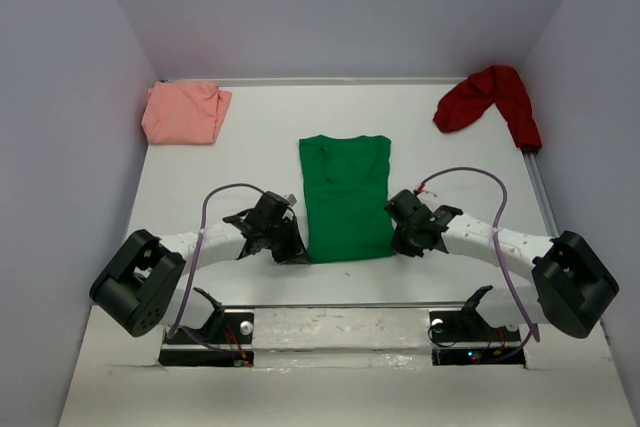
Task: Fold and stack the t-shirts
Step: Fold the tshirt
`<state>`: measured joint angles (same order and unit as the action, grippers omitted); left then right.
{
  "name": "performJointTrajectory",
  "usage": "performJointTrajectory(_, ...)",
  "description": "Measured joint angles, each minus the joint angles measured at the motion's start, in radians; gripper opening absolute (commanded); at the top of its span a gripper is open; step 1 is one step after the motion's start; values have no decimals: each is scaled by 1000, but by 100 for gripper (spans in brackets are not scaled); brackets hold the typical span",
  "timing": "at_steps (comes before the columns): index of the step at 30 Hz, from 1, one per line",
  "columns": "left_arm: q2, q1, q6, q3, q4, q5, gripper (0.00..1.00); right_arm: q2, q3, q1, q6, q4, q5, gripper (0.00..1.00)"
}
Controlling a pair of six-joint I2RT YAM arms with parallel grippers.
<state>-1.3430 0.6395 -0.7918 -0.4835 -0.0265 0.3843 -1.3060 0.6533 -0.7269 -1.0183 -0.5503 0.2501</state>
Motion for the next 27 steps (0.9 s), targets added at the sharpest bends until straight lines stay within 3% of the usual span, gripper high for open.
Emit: performJointTrajectory(27, 90, 42, -11, 16, -59, -35, 0, 44, 1, -42, -49, -74, 27, 0)
